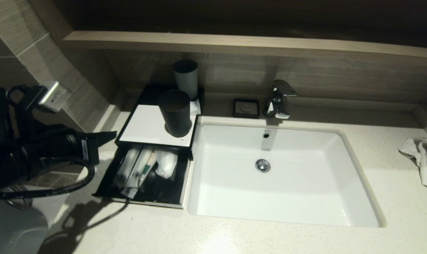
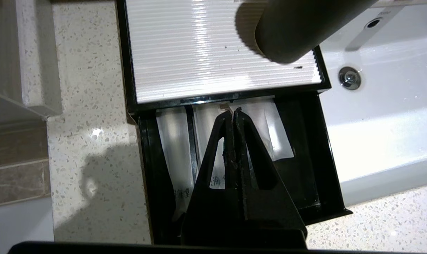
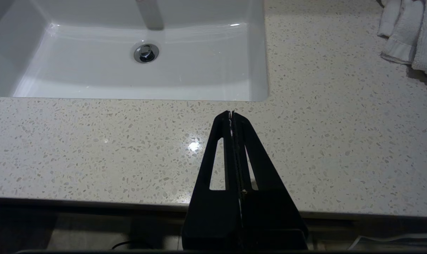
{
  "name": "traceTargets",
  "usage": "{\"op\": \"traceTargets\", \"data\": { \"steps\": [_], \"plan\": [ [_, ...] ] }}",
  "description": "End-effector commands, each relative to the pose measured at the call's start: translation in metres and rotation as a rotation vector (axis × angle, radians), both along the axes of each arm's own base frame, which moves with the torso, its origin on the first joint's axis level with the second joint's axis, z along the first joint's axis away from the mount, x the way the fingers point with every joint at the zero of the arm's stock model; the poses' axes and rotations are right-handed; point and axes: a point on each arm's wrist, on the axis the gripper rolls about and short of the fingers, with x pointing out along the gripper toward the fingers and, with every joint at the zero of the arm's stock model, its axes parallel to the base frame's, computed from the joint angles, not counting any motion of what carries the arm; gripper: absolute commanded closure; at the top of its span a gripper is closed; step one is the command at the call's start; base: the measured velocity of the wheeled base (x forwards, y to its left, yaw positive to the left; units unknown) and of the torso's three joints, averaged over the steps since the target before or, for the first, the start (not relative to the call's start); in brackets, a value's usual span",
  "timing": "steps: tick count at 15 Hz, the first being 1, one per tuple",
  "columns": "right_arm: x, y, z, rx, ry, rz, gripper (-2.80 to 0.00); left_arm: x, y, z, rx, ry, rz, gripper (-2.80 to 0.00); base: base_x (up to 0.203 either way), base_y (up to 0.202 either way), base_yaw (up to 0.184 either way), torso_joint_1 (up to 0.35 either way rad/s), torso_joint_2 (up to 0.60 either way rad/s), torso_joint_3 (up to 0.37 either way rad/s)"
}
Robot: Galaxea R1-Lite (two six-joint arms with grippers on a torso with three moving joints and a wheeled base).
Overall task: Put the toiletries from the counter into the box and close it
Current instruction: Pick up the cup
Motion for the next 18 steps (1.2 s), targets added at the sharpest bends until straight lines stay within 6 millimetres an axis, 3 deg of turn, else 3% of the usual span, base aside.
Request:
{"op": "traceTargets", "data": {
  "steps": [1,4,9,15,18],
  "plan": [
    [0.000,0.000,0.000,0.000,0.000,0.000,0.00,-0.003,-0.013,-0.007,0.021,0.020,0.002,0.00,0.000,0.000,0.000,0.000,0.00,0.000],
    [0.000,0.000,0.000,0.000,0.000,0.000,0.00,-0.005,-0.024,-0.011,0.044,0.028,0.026,0.00,0.000,0.000,0.000,0.000,0.00,0.000],
    [0.000,0.000,0.000,0.000,0.000,0.000,0.00,-0.004,-0.020,-0.006,0.036,0.015,0.180,0.00,0.000,0.000,0.000,0.000,0.00,0.000],
    [0.000,0.000,0.000,0.000,0.000,0.000,0.00,-0.003,-0.002,-0.009,-0.047,0.042,0.372,0.00,0.000,0.000,0.000,0.000,0.00,0.000],
    [0.000,0.000,0.000,0.000,0.000,0.000,0.00,0.002,0.019,-0.010,-0.074,0.050,0.476,0.00,0.000,0.000,0.000,0.000,0.00,0.000]
  ]
}}
